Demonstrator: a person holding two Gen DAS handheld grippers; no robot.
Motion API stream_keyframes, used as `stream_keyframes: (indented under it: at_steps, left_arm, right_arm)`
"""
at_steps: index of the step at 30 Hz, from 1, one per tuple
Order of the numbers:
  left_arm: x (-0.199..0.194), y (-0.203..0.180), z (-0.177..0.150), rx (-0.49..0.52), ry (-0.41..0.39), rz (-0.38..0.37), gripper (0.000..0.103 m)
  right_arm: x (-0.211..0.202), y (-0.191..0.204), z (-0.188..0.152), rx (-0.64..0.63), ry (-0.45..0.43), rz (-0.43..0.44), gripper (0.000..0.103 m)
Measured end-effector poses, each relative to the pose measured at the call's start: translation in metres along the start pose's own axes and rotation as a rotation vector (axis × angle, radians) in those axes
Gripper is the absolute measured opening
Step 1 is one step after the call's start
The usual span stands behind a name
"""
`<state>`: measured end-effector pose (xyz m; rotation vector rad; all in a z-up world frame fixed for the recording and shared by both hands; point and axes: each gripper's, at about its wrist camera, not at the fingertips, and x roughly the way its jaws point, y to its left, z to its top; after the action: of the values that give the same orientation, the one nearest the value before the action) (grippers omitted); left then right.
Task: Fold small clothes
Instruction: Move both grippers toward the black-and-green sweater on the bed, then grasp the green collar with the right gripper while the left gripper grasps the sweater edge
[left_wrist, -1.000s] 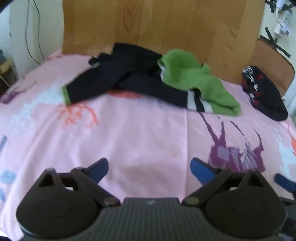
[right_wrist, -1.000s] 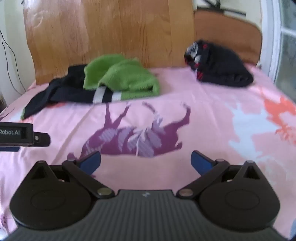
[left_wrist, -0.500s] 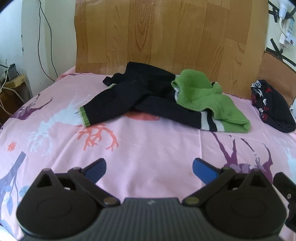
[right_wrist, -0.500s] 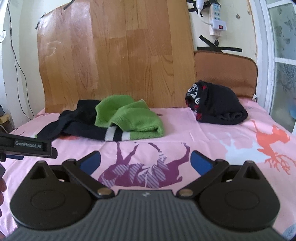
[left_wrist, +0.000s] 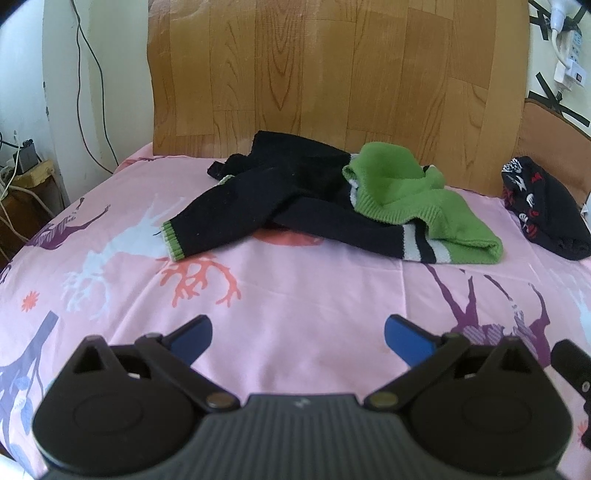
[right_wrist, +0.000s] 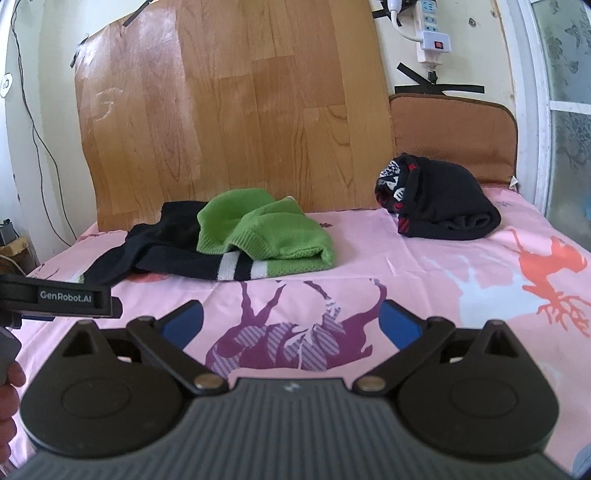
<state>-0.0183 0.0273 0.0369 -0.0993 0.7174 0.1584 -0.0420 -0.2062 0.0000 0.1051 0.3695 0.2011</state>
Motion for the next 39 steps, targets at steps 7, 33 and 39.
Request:
stream_keyframes:
  at_steps: [7,33,39]
  left_arm:
    - [0.002,0.0,-0.003,0.007,0.006,0.006,0.103]
    - [0.007,-0.001,-0.009,0.039,-0.011,-0.033,0.103]
    - [0.003,0.001,-0.009,0.118,-0.073,-0.064,0.103]
  right_arm:
    - [0.0,0.001,0.001,0.007,0.005,0.003,0.101]
    - [0.018,0.005,0.001,0.015,0.065,-0.015,0.088]
    - [0.041,0.011,0.011,-0.039,0.122,0.056,0.023]
